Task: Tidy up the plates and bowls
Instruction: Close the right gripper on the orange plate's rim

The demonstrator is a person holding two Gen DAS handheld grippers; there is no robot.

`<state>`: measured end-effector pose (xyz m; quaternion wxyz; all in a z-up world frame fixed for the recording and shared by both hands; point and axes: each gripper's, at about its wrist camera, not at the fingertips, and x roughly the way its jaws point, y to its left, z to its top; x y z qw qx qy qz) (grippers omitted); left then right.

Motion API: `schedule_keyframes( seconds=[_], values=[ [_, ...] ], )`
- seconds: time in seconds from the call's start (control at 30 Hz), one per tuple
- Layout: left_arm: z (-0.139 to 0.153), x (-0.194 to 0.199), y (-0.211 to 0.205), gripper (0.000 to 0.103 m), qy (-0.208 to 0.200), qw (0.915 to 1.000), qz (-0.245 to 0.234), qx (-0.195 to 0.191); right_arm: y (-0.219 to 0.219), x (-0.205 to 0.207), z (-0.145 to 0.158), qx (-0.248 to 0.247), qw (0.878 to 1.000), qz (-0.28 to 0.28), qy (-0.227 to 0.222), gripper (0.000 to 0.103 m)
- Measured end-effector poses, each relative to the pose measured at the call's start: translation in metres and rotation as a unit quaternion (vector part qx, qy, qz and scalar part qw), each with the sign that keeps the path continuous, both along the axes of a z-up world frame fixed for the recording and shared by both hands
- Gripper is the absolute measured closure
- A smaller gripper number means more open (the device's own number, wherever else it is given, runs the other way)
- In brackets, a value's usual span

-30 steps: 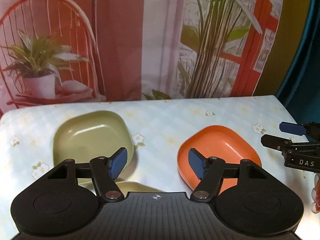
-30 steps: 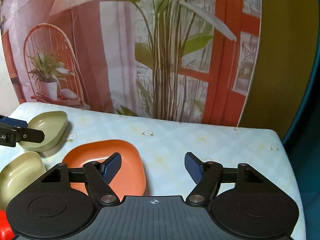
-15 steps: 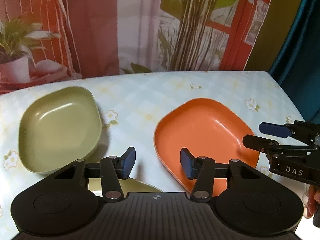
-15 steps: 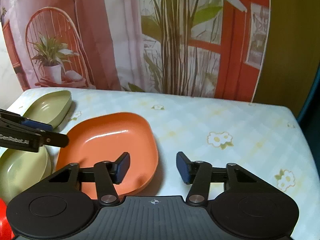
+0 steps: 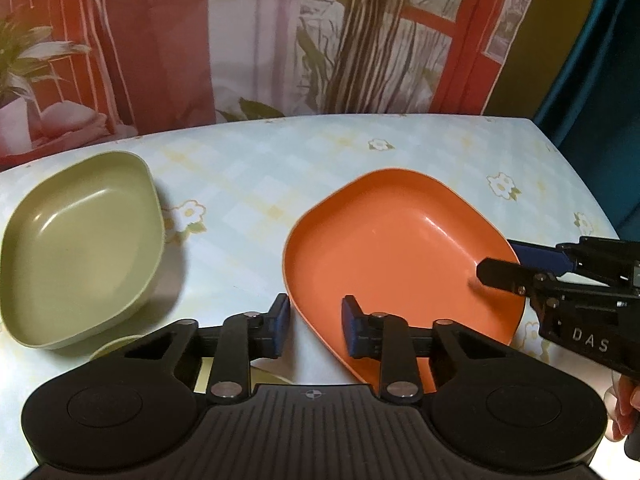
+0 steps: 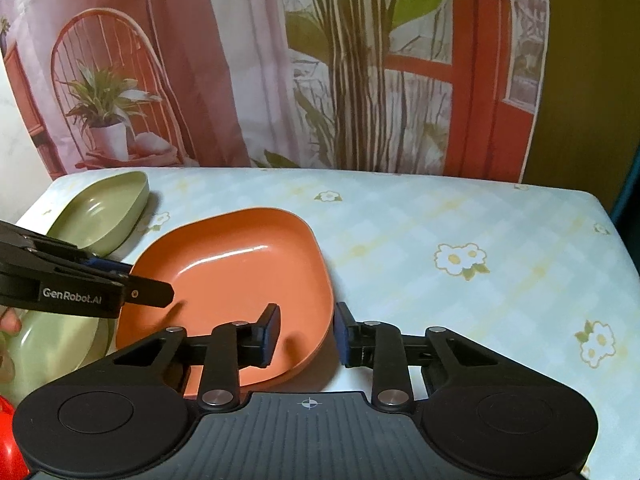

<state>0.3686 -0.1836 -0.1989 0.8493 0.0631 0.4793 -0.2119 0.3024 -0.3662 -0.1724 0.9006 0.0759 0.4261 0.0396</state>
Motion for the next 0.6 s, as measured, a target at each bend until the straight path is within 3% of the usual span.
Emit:
schedule_keyframes(
  seconds=[0.27,0.6],
  values=[
    [0.004,0.000,0.002,0.079,-0.003,1.0000,0.002,-0.004,-0.006,-0.002,0.000,0.003,1.000,-0.020,-0.004,0.092],
    [0.024,-0.005,0.003,0.079,-0.023,0.9997,0.001,-0.013,-0.008,-0.004,0.018,0.006,0.999,-0.028,-0.027,0.092]
  ],
)
